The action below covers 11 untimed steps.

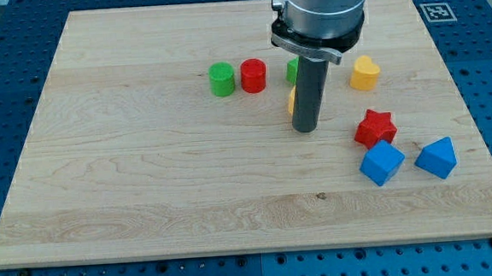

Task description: Push the yellow hexagon a bit left

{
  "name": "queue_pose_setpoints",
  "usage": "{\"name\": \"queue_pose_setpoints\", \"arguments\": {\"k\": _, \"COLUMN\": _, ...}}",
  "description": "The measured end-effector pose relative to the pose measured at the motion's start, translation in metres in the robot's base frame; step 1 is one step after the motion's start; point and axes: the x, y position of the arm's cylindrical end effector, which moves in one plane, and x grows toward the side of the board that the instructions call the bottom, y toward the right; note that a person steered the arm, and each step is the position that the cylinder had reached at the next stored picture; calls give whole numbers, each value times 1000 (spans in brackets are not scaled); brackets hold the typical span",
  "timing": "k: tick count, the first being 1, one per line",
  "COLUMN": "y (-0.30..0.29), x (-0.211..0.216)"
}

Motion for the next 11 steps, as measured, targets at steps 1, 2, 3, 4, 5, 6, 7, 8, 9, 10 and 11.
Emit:
{"name": "queue_pose_setpoints", "arguments": {"k": 1, "y": 3, "x": 0}}
{"name": "queue_pose_setpoints", "arguments": {"k": 2, "y": 31, "x": 1}}
{"name": "queue_pose_setpoints", "arguments": {"k": 3, "y": 60, "x": -6}}
{"name": "queue_pose_setpoints", "arguments": {"k": 4, "y": 61, "x": -26}}
{"name": "queue_pose_setpoints", "arguments": {"k": 5, "y": 60, "x": -26}}
{"name": "queue_pose_setpoints", "arguments": {"k": 6, "y": 59, "x": -26}}
{"name": "queue_pose_setpoints", "arguments": {"k": 7, "y": 54, "x": -26}}
{"name": "queue_pose_setpoints", "arguments": {"k": 8, "y": 41, "x": -26}}
{"name": "queue_pose_setpoints", "arguments": {"k": 9, "y": 35, "x": -26}}
{"name": "queue_pose_setpoints", "arguments": {"k": 10, "y": 29, "x": -26}}
{"name": "queue_pose_setpoints", "arguments": {"k": 11, "y": 20, "x": -26}}
